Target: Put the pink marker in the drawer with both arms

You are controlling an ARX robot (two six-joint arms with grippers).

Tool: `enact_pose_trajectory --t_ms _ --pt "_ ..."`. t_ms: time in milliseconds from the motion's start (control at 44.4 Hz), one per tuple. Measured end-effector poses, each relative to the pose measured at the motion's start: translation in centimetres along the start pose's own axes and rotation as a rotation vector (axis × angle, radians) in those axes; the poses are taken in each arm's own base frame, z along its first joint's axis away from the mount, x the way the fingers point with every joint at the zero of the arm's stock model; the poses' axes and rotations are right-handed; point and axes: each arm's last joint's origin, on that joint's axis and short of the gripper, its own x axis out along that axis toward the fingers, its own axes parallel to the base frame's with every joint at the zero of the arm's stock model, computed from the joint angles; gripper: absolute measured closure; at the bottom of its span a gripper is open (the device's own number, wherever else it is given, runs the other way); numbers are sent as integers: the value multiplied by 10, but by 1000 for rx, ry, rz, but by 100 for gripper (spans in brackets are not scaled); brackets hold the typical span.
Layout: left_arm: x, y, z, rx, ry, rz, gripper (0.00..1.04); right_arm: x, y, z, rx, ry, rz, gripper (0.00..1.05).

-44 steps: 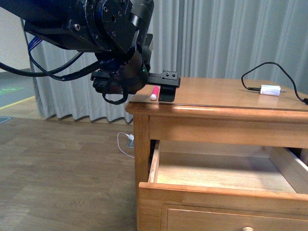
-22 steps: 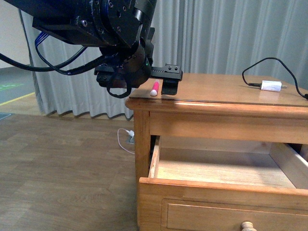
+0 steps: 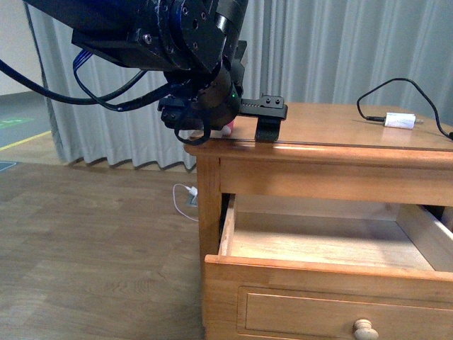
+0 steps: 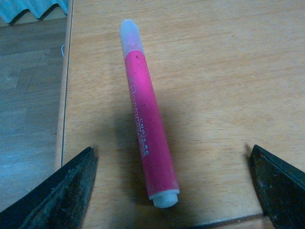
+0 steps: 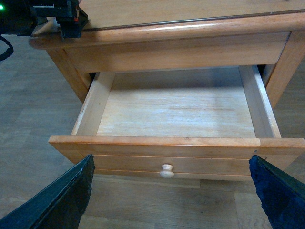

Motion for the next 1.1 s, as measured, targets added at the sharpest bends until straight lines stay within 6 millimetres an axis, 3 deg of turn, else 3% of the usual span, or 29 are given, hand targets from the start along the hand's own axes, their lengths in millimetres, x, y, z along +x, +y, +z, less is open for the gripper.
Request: enact_pose_trajectory --t_ms 180,428,653,1104 --pt "0 1 -1 7 7 19 9 0 0 0 0 0 0 8" --pt "0 0 -2 16 12 30 45 0 0 0 0 0 0 8" --pt "1 1 -4 24 24 50 87 0 0 0 0 0 0 8" --pt "-6 7 -8 0 -16 -33 90 0 0 0 0 0 0 8"
